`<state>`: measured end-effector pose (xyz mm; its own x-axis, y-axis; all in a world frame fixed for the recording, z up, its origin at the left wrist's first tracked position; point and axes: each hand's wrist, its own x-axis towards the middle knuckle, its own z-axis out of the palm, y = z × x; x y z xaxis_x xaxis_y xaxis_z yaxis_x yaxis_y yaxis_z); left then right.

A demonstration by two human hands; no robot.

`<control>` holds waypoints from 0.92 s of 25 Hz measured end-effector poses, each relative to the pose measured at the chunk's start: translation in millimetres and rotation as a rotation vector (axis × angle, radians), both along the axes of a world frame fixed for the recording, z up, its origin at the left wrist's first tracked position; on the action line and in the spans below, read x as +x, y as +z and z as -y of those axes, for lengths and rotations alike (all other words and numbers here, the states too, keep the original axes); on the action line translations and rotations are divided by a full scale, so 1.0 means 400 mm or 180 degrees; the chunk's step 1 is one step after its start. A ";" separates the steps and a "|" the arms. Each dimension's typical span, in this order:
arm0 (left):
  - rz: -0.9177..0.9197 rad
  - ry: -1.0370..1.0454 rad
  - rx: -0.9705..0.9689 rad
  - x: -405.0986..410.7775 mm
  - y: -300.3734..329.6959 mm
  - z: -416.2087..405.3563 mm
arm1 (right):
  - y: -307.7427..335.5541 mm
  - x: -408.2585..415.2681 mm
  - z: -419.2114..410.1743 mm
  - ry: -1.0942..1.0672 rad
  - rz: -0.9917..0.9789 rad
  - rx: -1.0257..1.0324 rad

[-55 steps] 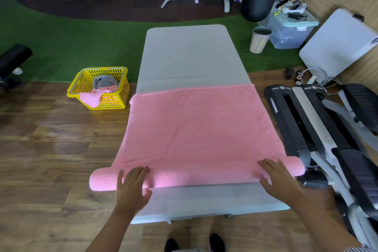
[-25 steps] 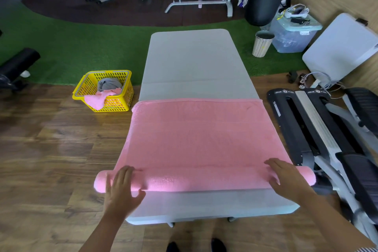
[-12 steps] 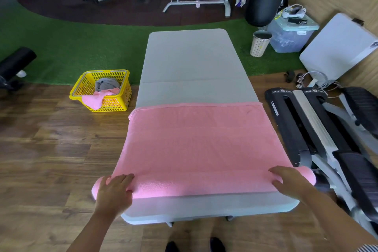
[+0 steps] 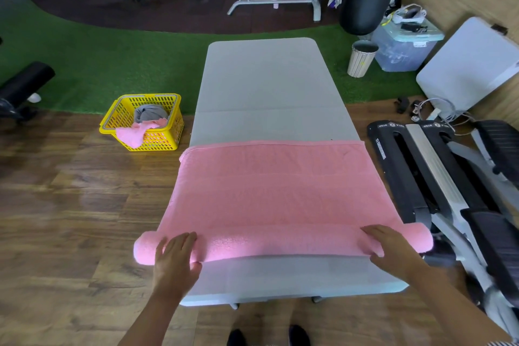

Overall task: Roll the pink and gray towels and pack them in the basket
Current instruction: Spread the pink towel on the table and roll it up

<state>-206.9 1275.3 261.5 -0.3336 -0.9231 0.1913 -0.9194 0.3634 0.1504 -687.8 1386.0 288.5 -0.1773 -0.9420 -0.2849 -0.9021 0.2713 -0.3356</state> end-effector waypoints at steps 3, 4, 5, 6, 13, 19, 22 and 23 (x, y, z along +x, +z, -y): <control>0.0057 -0.0151 -0.0028 0.008 0.012 0.001 | 0.012 0.006 0.015 -0.0095 -0.0042 0.0073; 0.0145 -0.0221 -0.0026 0.016 0.020 0.002 | 0.017 0.006 0.022 -0.0118 0.0008 0.0197; 0.0231 -0.0280 -0.0060 0.027 0.023 0.006 | 0.021 0.005 0.027 -0.0104 0.0039 0.0304; 0.0294 -0.0307 -0.0063 0.034 0.030 0.011 | 0.027 0.004 0.032 -0.0066 0.0041 0.0391; 0.0018 -0.0608 -0.0047 0.025 0.006 0.013 | 0.019 0.010 0.054 0.0111 0.0199 -0.0747; 0.0021 -0.0253 0.0314 -0.008 0.007 0.011 | 0.014 0.007 0.029 0.0250 -0.0067 -0.0249; -0.0068 -0.0289 0.0242 -0.014 0.017 0.010 | 0.027 0.010 0.035 0.0088 -0.0006 -0.0226; -0.0061 -0.0347 0.0238 -0.012 0.023 0.009 | 0.028 0.010 0.037 0.0049 0.0039 -0.0153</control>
<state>-211.6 1271.8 270.7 -0.4297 -0.8935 0.1306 -0.8718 0.4482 0.1980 -683.9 1371.3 299.5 -0.1594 -0.9572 -0.2415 -0.9018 0.2407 -0.3590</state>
